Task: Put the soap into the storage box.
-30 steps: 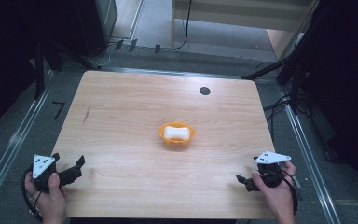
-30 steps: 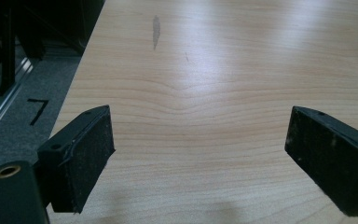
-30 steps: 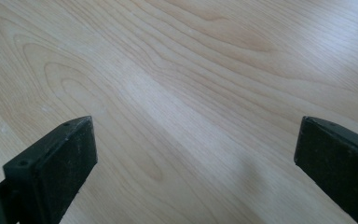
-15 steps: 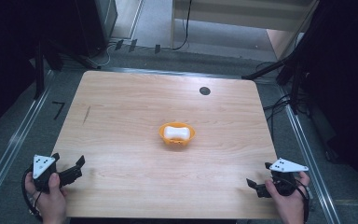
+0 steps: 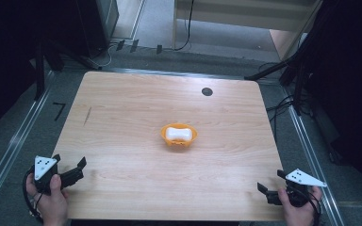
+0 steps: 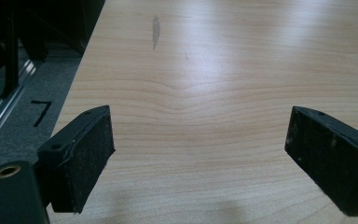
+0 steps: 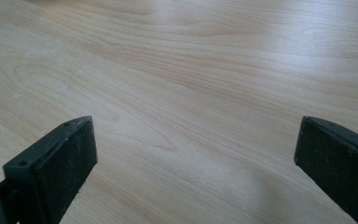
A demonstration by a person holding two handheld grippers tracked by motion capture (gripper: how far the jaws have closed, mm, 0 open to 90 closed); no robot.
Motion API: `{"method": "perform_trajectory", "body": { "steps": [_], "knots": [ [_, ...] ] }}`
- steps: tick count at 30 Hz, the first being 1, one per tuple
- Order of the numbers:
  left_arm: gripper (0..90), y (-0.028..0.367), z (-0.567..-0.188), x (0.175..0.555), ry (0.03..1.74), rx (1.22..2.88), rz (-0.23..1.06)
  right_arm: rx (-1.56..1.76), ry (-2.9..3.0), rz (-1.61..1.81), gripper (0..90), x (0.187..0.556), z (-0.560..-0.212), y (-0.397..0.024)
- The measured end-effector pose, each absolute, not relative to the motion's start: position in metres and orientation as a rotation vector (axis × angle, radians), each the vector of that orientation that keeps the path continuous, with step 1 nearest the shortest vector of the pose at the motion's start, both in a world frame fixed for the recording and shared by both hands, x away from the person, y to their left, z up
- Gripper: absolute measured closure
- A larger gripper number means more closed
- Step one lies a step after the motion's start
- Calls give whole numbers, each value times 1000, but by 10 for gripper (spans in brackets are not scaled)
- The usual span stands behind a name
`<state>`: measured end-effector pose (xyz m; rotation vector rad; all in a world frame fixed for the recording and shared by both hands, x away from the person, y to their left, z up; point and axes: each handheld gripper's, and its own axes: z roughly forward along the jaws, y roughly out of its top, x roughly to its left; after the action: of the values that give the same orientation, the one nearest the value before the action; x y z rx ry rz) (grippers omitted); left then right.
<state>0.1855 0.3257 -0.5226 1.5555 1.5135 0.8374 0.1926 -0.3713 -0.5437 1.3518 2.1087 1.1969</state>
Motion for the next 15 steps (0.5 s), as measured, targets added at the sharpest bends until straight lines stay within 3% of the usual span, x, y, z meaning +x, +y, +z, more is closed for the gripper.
{"method": "perform_trajectory", "body": {
  "steps": [15],
  "knots": [
    [83, 323, -522, 186, 1503, 1598, 845, 1349, 1974, 1234, 0, 189, -551, -370]
  ]
}}
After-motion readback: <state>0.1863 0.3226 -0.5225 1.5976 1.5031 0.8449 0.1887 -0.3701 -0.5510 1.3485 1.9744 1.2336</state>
